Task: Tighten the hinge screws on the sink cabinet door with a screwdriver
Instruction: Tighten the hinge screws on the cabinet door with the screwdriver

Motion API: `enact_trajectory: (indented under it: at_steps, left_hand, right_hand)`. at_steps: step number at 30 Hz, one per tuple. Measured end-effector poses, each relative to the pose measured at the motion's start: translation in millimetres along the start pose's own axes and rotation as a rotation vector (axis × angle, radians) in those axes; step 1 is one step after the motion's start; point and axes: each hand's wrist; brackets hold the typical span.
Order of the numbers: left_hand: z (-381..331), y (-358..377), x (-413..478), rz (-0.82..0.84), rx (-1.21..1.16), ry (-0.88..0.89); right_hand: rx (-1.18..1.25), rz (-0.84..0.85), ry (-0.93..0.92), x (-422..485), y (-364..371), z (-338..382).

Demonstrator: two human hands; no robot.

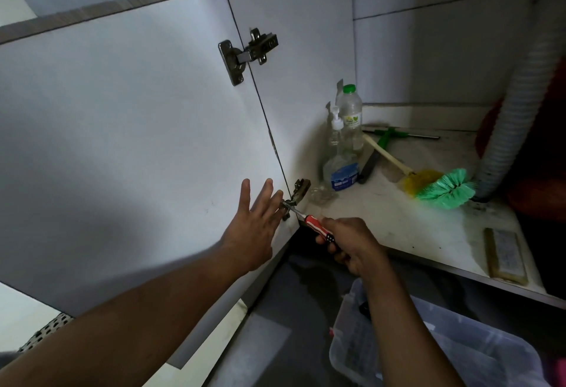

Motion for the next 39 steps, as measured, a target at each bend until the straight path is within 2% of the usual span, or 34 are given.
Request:
enact_trajectory:
  at_steps: [4,9,12,14,16,20,21,23,26,29,31,33,35,39]
  left_hand:
    - [1,-1,3,-0.003,-0.014,-0.004]
    - [-3,0,1,0.016,-0.008,-0.003]
    - [-3,-1,1,0.009,-0.001,0.003]
    - [-2,-1,1,0.012,-0.001,0.006]
    - [-1,0,1,0.009,-0.010,0.009]
    - [-2,1,1,0.005,-0.010,0.010]
    - [-2,0,1,0.007,-0.010,0.011]
    - [-1,1,1,0.005,-0.011,0.010]
    - [-1,0,1,0.004,-0.001,0.013]
    - [-2,-1,1,0.001,0.003,0.012]
    - [-2,-2,0,0.004,0.007,0.010]
    - [-2,-3,0,0.007,0.004,0.010]
    - [-3,-2,0,0.007,0.002,0.011]
    - [-2,-2,0,0.017,0.007,0.015]
  right_hand:
    - [-0.187,-0.030,-0.210,-7,3,-6]
    - [-0.720,-0.332,-0.632,-13,-4,-19]
    - [-0.766,-0.388,-0.833,-13,-1,-21]
    - [-0.703,-0.388,-0.791,-10,2,-16]
    - [-0.546,-0.344,-0.611,-4,6,-9]
    - [-0.040,-0.146,-0.136,2,1,2]
    - [0.037,-0.097,-0.053,1,-1,1]
    - [0.112,-0.046,0.002,0,-2,-2]
    - [-0.030,-0.072,-0.119,-3,-5,-8]
    - [-0.179,-0.126,-0.417,-7,-9,-15]
    - [-0.418,-0.234,-0.646,-9,-8,-20]
    - [-0.689,-0.364,-0.784,-12,-5,-24]
    - [-0.741,-0.408,-0.801,-13,-3,-27]
    - [-0.553,-0.315,-0.683,-10,1,-20]
Point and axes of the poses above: each hand's wrist, its own x-axis towards the middle knuckle, its own y-axis out of the palm, z = x × y
